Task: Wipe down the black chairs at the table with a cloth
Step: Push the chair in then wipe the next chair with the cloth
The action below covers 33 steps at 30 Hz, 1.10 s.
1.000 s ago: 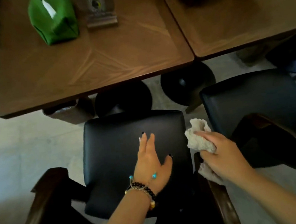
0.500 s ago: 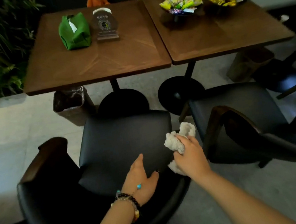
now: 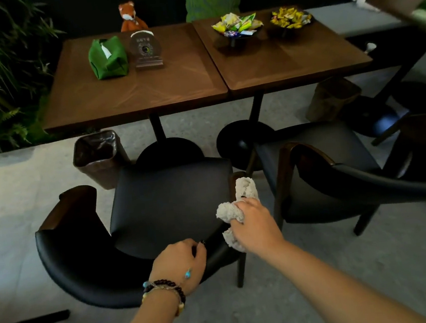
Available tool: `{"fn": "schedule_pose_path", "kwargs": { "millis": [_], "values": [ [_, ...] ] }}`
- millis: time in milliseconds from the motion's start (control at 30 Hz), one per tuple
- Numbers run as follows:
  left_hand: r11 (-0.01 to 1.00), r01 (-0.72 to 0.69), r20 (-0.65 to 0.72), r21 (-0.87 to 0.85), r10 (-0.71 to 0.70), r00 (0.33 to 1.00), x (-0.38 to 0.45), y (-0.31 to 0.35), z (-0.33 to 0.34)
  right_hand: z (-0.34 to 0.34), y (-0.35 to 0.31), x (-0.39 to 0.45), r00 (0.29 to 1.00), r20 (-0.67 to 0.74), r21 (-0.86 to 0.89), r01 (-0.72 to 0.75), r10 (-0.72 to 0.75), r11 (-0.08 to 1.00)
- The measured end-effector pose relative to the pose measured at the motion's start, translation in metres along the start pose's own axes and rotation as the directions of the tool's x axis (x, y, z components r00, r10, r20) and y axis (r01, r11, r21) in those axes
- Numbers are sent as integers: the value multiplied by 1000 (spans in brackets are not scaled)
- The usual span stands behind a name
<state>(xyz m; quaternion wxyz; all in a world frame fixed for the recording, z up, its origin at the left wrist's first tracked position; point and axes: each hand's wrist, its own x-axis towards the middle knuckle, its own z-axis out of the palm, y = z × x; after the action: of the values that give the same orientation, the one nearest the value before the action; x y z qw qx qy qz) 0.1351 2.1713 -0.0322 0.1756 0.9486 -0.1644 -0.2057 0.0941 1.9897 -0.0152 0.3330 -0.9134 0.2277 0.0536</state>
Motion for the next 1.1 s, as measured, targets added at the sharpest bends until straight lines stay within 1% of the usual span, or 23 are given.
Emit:
{"fn": "schedule_pose_path", "kwargs": {
  "millis": [100,200,267,333,400,433,467,500,600,667,733,800,867,933,967,1100],
  "values": [
    [999,-51,-82,-20,49,995,-1,2,2,0,-5,21,999,-48,-106,-27,22,994],
    [978,-207,-132,-12,204,970,-3,-1,-1,0,-13,44,985,-113,-129,-145,130,981],
    [954,-299,-96,18,299,949,-6,-6,-4,4,-17,42,980,-140,-145,-162,142,976],
    [928,-367,-16,67,369,929,-11,-17,-6,9,-17,26,981,-154,-132,-136,115,982],
    [885,-429,96,181,418,903,-15,-38,-8,14,-17,2,982,-174,-77,-92,78,993],
    [849,-463,127,255,445,886,-17,-49,-9,17,-17,-9,980,-192,-40,-67,58,997],
    [813,-486,130,321,470,873,-19,-60,-12,21,-17,-20,978,-205,-18,-41,36,999],
    [791,-491,113,365,486,867,-20,-68,-14,27,-17,-31,976,-217,-22,-6,1,1000],
    [788,-473,37,393,500,865,-18,-75,-16,48,-23,-58,958,-259,-84,105,-124,991],
    [794,-451,14,407,489,872,-19,-70,-14,54,-19,-61,957,-254,-80,126,-142,989],
    [805,-432,3,405,472,882,-22,-68,-12,51,-16,-52,964,-256,-26,73,-77,997],
    [812,-419,-2,406,459,889,-22,-69,-12,48,-24,-39,945,-323,66,-20,41,998],
    [812,-418,-2,408,458,889,-21,-71,-13,52,-38,-32,891,-423,184,-94,165,978],
    [812,-418,5,407,455,890,-22,-72,-12,64,-48,-38,840,-485,296,-104,243,950],
    [812,-415,1,411,455,891,-23,-72,-12,72,-50,-47,837,-488,323,-90,247,942],
    [809,-410,-28,420,463,886,-24,-73,-12,97,-46,-84,862,-470,400,17,189,916]
  ]
}}
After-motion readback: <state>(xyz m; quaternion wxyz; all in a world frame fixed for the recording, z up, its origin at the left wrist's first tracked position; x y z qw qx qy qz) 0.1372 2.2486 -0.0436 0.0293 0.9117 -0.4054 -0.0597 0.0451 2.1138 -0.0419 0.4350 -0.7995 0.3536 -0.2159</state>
